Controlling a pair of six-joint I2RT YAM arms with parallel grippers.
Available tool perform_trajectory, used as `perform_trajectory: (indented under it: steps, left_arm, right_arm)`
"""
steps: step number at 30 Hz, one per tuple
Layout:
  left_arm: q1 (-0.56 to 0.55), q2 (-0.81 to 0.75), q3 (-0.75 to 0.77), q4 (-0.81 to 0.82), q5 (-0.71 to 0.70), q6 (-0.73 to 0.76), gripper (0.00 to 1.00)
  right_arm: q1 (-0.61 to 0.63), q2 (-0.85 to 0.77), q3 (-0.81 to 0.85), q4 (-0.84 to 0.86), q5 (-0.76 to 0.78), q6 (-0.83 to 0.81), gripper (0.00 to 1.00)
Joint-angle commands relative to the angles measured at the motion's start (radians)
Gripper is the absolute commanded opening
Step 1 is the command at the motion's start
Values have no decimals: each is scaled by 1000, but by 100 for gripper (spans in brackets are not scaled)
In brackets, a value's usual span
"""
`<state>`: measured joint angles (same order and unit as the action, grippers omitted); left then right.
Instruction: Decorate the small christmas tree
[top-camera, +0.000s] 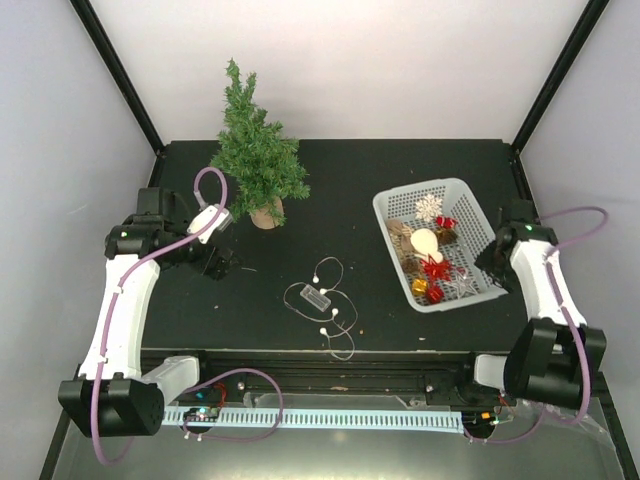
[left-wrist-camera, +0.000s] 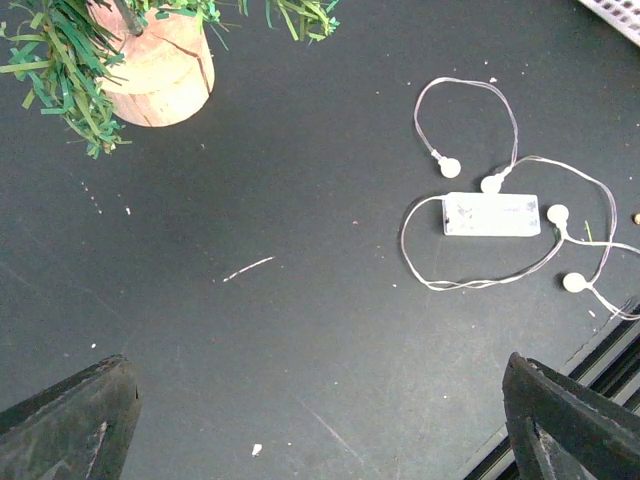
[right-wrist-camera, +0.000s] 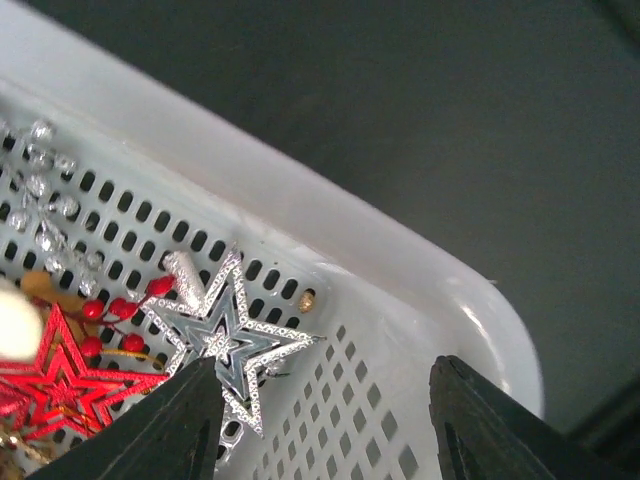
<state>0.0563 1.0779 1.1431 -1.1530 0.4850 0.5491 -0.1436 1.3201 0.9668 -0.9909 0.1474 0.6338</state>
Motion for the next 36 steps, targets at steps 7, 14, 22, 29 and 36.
perform_trajectory:
  steps: [7,14,22,29,36]
  left_arm:
    - [-7,11,35,71,-25,-38,99]
    - [-6,52,296,110,-54,-78,99]
    - [-6,92,411,414,26,-155,89]
    - [9,197,364,518,55,-170,59]
    - [43,357,442,544,73,-232,41]
  right_arm:
    - [6,-183,125,-103,-54,27,58]
    - [266,-257,163,-87,-217,12,59]
    - [335,-347,138,-79,-434,-21,59]
    - [335,-353,207,-129,-415,-43,60]
    - [336,-346,269,-192,-429,-77,60]
